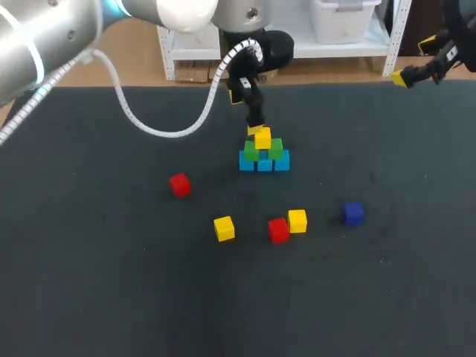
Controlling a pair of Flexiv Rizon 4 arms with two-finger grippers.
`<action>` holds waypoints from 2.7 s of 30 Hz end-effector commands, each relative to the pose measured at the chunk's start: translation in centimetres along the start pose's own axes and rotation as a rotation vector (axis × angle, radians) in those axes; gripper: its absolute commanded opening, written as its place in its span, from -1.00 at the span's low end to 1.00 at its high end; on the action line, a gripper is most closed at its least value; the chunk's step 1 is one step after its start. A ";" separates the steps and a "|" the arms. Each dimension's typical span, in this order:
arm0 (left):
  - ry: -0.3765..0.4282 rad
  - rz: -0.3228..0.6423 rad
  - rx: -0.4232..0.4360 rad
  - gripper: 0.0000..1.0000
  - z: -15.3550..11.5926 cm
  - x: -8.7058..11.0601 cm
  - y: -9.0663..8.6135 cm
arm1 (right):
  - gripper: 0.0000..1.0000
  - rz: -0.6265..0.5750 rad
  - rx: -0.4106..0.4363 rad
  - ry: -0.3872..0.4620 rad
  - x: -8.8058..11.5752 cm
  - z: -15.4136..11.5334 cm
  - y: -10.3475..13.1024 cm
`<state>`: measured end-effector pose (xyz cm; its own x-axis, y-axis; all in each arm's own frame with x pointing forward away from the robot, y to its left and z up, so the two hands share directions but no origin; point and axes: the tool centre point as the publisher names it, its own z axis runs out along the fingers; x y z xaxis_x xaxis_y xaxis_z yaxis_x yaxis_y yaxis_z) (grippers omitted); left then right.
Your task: Place the blue cubes, place green cubes on the blue cubes, place the yellow cubes on the green cubes, then place the red cubes on the yellow cubes, and place purple cube on the red cubes.
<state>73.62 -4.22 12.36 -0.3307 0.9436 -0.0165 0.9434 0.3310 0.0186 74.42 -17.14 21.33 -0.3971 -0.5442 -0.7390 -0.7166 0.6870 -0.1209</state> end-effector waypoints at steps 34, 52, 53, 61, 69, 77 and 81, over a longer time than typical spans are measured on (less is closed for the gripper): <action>-0.167 0.103 -0.044 1.00 7.7 9.4 -11.7 | 1.00 0.001 0.004 0.001 0.0 0.0 0.1; -0.062 0.163 0.053 1.00 9.8 8.9 -13.8 | 1.00 0.001 0.004 0.001 0.0 0.0 0.1; -0.058 0.157 0.058 1.00 10.0 8.9 -13.8 | 1.00 0.001 0.004 0.001 0.0 0.0 0.1; -0.043 0.140 0.064 1.00 11.2 8.9 -13.2 | 1.00 0.001 0.004 0.001 0.0 0.0 0.1; -0.020 0.122 0.092 0.29 12.4 9.4 -12.7 | 1.00 0.001 0.004 0.001 0.0 0.0 0.1; -0.037 0.097 0.081 -1.00 11.7 9.7 -11.9 | 1.00 0.001 0.004 0.001 0.0 0.0 0.1; -0.053 0.110 0.057 -1.00 10.8 9.8 -10.3 | 1.00 0.001 0.004 0.001 0.0 0.0 0.1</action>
<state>60.41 0.78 0.55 -0.2312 0.9709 -0.0625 0.9727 0.2293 -0.0363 74.42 -17.15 21.33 -0.3971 -0.5442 -0.7390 -0.7166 0.6870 -0.1208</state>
